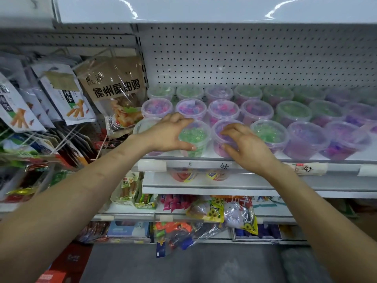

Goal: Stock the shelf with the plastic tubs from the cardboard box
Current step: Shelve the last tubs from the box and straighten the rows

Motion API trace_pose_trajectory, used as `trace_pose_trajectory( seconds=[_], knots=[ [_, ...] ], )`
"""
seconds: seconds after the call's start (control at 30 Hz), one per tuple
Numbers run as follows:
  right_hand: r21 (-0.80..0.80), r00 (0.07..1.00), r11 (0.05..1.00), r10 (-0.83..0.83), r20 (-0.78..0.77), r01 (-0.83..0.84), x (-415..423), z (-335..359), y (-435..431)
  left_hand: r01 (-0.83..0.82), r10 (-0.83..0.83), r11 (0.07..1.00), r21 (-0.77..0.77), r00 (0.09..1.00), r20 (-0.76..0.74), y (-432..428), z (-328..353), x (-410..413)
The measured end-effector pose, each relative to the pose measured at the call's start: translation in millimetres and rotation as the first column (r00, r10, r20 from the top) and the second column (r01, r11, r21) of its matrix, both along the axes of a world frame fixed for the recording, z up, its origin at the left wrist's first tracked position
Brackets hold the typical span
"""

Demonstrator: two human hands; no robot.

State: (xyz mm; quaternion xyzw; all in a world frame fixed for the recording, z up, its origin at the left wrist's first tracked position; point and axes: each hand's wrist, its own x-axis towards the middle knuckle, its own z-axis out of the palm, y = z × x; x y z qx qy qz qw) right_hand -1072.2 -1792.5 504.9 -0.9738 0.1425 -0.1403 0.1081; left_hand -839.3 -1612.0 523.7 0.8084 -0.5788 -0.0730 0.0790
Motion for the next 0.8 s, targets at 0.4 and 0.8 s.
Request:
trace_pose_trajectory(
  seconds=[0.4,0.8],
  knots=[
    [-0.001,0.997,1.0,-0.019,0.075,0.019,-5.4,-2.6,-5.8,-0.037,0.036,0.998,-0.051,0.999,-0.028,4.2,-1.3,-3.2],
    [-0.012,0.998,1.0,-0.003,0.069,0.004,-11.6,1.4,-6.5,0.031,-0.033,0.999,-0.034,0.998,-0.054,8.5,0.0,2.3]
  ],
)
